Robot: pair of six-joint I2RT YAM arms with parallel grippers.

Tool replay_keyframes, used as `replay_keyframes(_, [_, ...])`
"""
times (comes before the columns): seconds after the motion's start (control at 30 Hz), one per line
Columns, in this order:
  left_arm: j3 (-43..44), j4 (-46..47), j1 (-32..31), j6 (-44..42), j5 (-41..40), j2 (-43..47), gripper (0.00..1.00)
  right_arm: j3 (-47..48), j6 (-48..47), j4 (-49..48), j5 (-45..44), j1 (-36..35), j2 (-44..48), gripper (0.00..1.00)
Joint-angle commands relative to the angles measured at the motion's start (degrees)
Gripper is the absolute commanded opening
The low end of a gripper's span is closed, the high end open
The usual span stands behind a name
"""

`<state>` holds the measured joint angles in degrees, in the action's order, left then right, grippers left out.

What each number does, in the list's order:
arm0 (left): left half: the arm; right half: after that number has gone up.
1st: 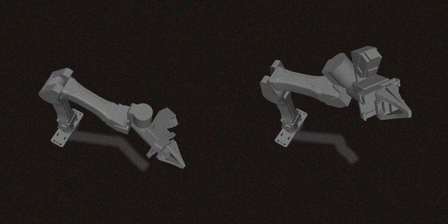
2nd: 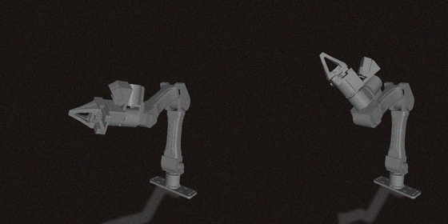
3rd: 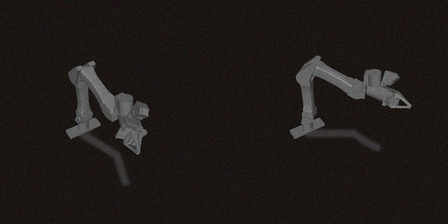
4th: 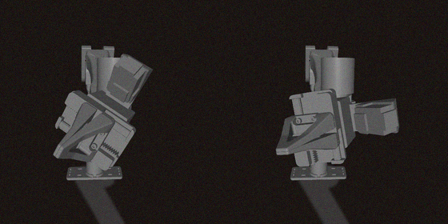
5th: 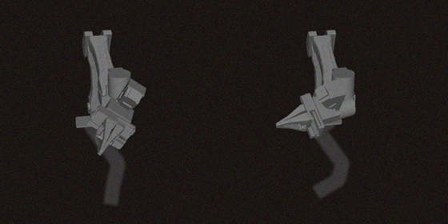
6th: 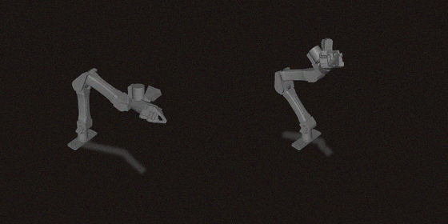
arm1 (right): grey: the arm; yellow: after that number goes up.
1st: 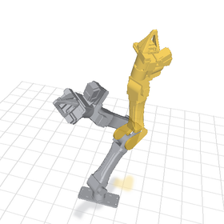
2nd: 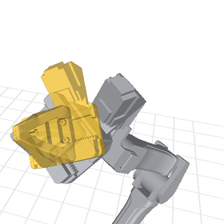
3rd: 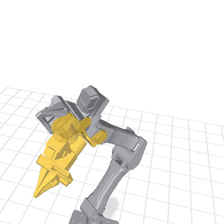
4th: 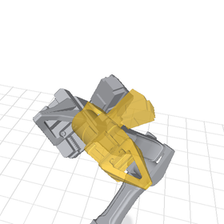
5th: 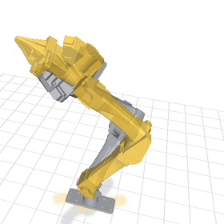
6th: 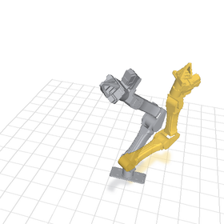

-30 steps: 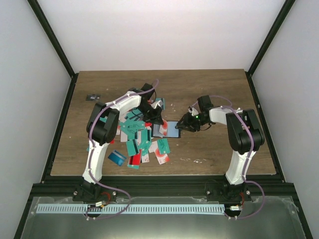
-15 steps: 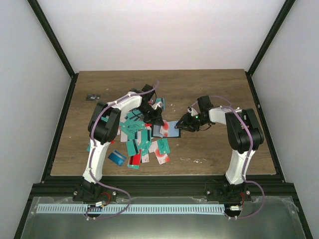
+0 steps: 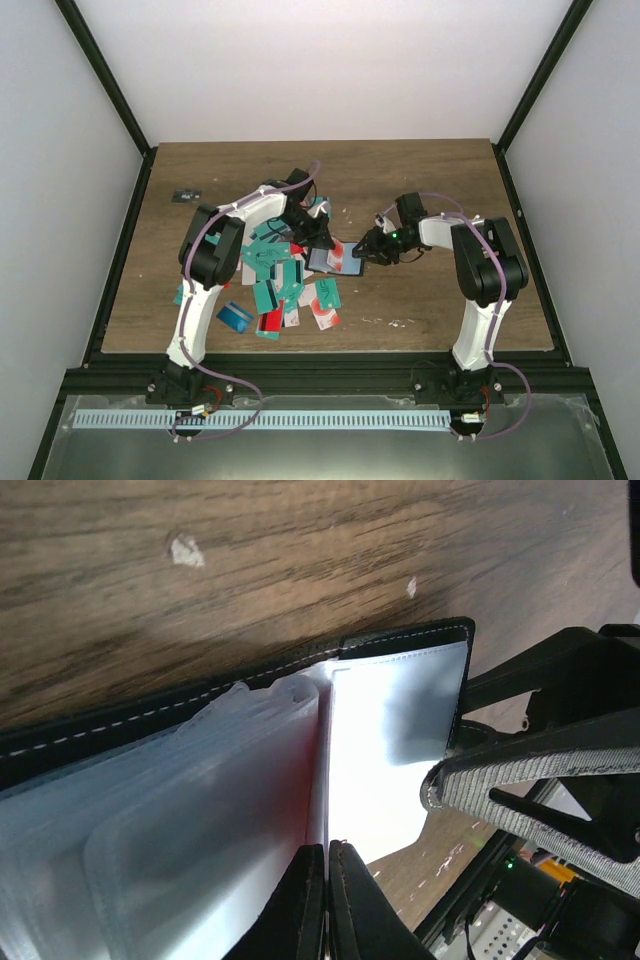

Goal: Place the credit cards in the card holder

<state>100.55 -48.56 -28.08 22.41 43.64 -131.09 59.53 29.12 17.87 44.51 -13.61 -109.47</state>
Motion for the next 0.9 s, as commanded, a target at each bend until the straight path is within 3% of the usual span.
replay_keyframes(0.0, [-0.61,5.17,-0.84,1.04,1.18,-1.53,0.04,-0.74,-1.39,1.59,-1.48,0.29,-2.32,0.40])
replay_keyframes(0.67, [-1.88,5.70,-0.40,-11.64,6.04,-3.54,0.04,-0.55,-4.60,2.96,-5.06,0.31,-4.22,0.38])
replay_keyframes(0.87, [-3.12,7.84,-0.18,-11.57,8.63,-1.90,0.04,-0.68,-5.84,3.35,-7.72,0.55,-4.26,0.38])
